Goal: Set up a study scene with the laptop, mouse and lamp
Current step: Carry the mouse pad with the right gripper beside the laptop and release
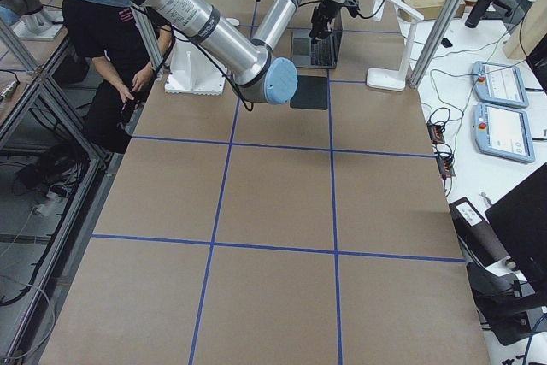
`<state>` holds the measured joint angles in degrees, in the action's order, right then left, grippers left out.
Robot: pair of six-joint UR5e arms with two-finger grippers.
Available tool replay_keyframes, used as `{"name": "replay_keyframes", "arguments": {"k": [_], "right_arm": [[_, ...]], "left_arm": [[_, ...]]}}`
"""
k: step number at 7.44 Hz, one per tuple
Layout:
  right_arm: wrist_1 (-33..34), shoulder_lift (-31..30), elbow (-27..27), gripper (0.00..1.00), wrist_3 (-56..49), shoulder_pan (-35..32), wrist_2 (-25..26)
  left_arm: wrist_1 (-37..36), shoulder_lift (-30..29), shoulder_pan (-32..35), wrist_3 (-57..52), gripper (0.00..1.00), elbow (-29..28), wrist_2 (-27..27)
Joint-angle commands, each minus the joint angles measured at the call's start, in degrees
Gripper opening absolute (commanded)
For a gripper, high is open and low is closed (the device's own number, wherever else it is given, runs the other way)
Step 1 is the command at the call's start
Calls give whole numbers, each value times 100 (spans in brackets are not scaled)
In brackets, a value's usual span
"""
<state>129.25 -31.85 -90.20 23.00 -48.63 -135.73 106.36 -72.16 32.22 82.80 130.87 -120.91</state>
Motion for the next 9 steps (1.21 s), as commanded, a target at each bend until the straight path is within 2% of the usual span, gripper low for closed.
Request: {"name": "replay_keyframes", "arguments": {"k": [1,2,3,5,6,9], "right_arm": [[-84,-836,-1188,100,-24,-15,220],[-76,-867,-1324,100,-24,-24,431],[-93,-1050,-1438,100,-24,-42,416],[-845,-1654,-1702,100,-15,-42,738],[-971,-1754,-1703,100,-24,-33,958],[-972,-1860,-1650,100,-24,46,960]], "left_arm": [[25,18,-144,8,100,-43,-3],[16,27,-415,42,100,-53,-3],[42,18,-705,304,100,-53,-12],[348,-35,-1076,315,99,-245,-273],[542,0,-1094,315,100,-403,-415],[938,-148,-1453,751,99,-859,-425]]}}
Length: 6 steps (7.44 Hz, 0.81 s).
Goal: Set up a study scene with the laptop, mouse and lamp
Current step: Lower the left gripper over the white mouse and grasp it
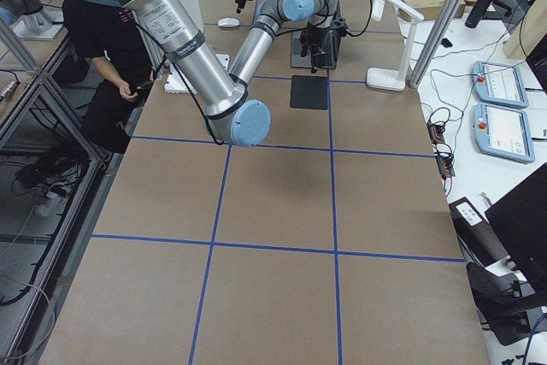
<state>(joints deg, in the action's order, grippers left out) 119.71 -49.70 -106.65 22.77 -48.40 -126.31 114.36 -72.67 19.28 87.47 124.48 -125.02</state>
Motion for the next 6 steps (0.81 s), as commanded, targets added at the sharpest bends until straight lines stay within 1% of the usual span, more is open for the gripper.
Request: {"name": "replay_keyframes", "arguments": {"k": [1,4,6], "right_arm": [[-27,-75,-5,100,-1,76,28],[-27,-22,-40,100,-1,120,177],[-27,-31,-49,100,-1,129,282]], "left_arm": [[374,-125,-196,340,99,-440,-13],[446,-300,-232,315,99,-669,-145],[455,-406,-389,262,99,-732,-267]]}}
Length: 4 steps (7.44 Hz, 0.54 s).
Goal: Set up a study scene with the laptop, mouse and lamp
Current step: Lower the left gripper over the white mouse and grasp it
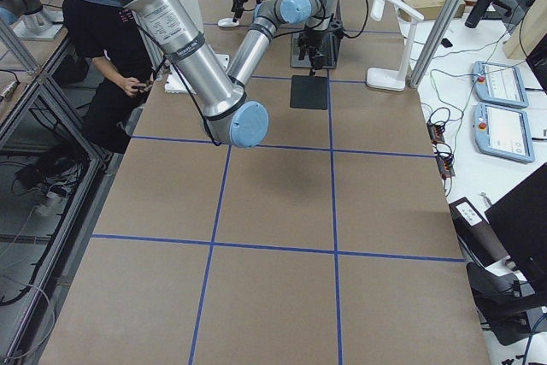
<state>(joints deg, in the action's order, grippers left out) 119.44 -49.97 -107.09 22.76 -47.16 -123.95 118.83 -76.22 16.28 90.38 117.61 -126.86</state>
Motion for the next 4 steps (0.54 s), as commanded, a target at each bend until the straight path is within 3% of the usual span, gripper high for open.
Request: {"name": "replay_keyframes", "arguments": {"k": [1,4], "right_arm": [[0,5,-14,100,9,14,47],[0,5,-40,100,9,14,116]], "left_arm": [[8,-51,-142,-47,99,-54,-85],[184,-77,-292,-336,98,-220,-94]]}}
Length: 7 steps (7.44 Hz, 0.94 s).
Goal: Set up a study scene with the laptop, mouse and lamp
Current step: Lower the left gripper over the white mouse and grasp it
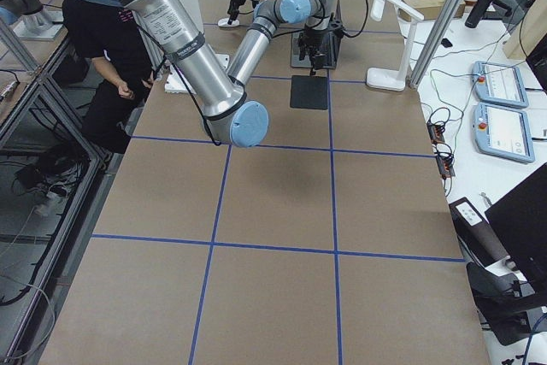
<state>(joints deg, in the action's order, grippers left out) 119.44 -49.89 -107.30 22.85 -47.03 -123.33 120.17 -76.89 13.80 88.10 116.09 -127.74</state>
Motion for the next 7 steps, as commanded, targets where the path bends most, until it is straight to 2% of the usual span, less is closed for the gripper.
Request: {"name": "replay_keyframes", "arguments": {"k": [1,3,5,7], "right_arm": [[0,5,-19,100,1,9,63],[0,14,-28,100,1,18,64],[0,14,-28,100,1,36,72],[0,14,-28,100,1,53,72]], "left_arm": [[129,-45,-44,-117,98,-190,-5],[375,-63,-52,-74,93,-324,-14],[341,-124,-53,-38,78,-341,-154],[340,-124,-61,-21,78,-315,-154]]}}
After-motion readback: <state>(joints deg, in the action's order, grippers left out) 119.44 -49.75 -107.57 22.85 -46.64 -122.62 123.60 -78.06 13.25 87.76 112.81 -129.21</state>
